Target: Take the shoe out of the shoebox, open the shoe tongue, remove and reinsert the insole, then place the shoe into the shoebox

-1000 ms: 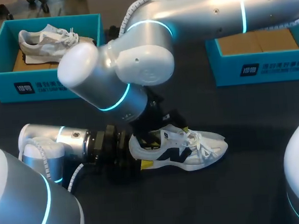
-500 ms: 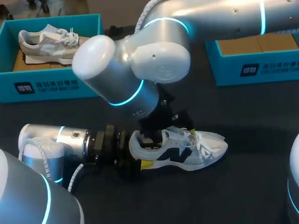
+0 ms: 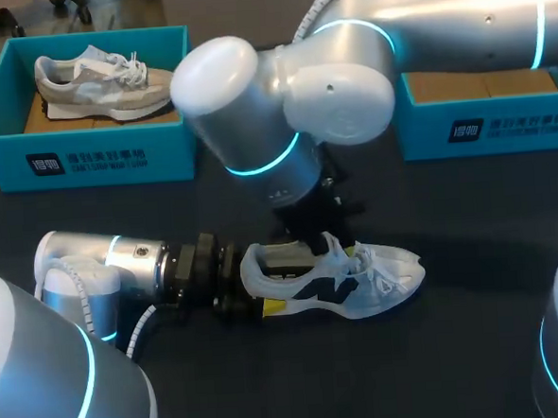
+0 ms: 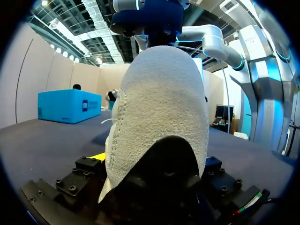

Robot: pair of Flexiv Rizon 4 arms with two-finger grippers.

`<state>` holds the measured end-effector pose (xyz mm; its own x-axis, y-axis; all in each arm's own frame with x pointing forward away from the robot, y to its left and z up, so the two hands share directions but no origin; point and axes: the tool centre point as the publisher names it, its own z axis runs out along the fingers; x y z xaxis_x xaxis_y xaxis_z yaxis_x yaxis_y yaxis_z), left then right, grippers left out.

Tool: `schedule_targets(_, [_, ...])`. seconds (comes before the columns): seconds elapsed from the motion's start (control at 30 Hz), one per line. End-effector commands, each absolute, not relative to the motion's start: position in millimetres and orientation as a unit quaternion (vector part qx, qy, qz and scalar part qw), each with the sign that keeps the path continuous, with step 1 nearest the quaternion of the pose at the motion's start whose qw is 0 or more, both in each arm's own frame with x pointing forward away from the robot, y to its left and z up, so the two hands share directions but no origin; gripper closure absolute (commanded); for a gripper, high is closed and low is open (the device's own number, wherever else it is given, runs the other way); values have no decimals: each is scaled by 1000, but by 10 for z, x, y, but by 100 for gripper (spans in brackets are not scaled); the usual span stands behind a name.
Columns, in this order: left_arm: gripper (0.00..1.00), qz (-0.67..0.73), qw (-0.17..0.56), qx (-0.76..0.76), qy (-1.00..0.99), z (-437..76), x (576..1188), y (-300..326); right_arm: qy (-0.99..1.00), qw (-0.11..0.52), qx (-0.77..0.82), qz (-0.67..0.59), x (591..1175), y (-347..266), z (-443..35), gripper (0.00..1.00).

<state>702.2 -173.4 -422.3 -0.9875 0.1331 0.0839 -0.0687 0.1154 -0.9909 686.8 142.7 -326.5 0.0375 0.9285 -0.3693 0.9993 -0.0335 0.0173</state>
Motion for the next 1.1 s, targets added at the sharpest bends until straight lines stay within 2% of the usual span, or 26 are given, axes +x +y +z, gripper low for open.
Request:
schedule_targets(0.03, [100,665,75,-21,-743,-4236,7024,-1740,693,116,702,-114,6882,1358,-3243,100])
schedule_targets(0.53, [100,665,75,-21,-743,-4236,7024,-1740,734,39,674,-74,6859,986,-3116,100])
schedule_targets(1.1, [100,665,75,-21,-743,-4236,7024,-1740,744,-34,667,-18,6857,655,-3222,100])
